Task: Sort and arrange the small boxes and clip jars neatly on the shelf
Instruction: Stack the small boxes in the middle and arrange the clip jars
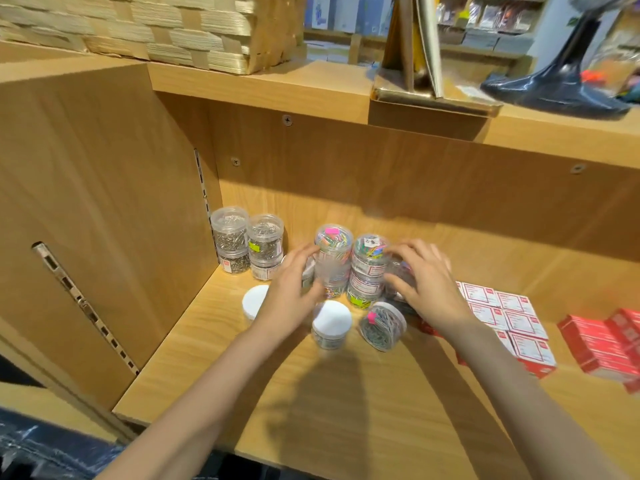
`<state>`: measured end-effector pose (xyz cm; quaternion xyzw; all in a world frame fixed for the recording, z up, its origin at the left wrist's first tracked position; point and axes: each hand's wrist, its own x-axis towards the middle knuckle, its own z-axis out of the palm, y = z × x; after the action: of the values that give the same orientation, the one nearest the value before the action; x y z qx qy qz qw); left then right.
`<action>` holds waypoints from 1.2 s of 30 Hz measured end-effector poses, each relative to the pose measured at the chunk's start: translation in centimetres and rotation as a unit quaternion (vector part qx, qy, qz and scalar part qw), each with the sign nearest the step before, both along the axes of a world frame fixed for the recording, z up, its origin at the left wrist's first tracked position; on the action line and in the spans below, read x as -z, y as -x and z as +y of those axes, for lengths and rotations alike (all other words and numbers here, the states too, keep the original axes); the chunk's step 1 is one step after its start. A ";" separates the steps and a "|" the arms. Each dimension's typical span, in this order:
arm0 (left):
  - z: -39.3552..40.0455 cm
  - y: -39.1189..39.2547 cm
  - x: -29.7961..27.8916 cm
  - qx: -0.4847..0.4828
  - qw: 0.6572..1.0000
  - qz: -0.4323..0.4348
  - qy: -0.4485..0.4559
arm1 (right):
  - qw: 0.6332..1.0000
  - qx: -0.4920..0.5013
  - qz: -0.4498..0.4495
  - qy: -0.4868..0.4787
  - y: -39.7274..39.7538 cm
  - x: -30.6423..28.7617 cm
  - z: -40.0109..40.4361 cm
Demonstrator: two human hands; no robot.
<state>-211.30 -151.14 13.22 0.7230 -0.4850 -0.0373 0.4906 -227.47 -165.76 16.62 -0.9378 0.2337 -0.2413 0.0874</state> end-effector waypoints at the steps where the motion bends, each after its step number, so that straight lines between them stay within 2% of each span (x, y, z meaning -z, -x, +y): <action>1: -0.5 0.1 0.0 0.001 1.000 0.013 0.005 | 1.000 0.003 -0.009 0.004 -0.3 0.1 0.0; 7: -1.3 0.5 0.4 -0.016 0.999 0.034 0.025 | 0.998 0.034 -0.039 -0.026 -1.1 0.6 -0.4; 12: -0.7 0.5 0.8 0.019 1.000 -0.005 0.017 | 0.999 0.017 -0.028 0.013 -1.0 0.5 -0.8; 16: 0.4 0.3 1.2 0.034 0.999 -0.028 0.002 | 0.992 -0.001 -0.130 0.008 1.0 0.5 1.4; 17: 0.8 0.4 1.4 0.037 0.999 -0.036 0.002 | 0.992 -0.013 -0.129 -0.006 1.8 1.0 2.2; 21: 3.2 1.8 3.2 0.043 0.998 -0.052 -0.021 | 0.995 -0.022 -0.025 -0.092 3.0 5.0 3.8; 24: 3.8 2.6 4.5 0.070 0.991 -0.104 -0.051 | 0.991 -0.007 -0.022 -0.129 2.7 6.3 3.6; 27: 3.9 2.5 4.9 0.082 0.986 -0.129 -0.068 | 0.997 -0.023 -0.039 -0.062 3.0 6.3 3.7; 29: 4.0 2.3 4.9 0.083 0.986 -0.128 -0.070 | 0.999 -0.038 -0.011 0.012 3.6 6.4 3.9; 30: 4.0 2.2 5.0 0.085 0.986 -0.128 -0.070 | 0.999 -0.042 0.001 0.018 3.9 6.4 3.9; 36: 4.4 2.0 4.9 0.082 0.984 -0.145 -0.062 | 0.992 -0.079 0.041 -0.091 4.3 6.1 4.2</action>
<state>-213.28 -146.77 8.32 0.7077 -0.6054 -0.0019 0.3642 -231.76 -161.52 10.51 -0.9505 0.1834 -0.1726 0.1819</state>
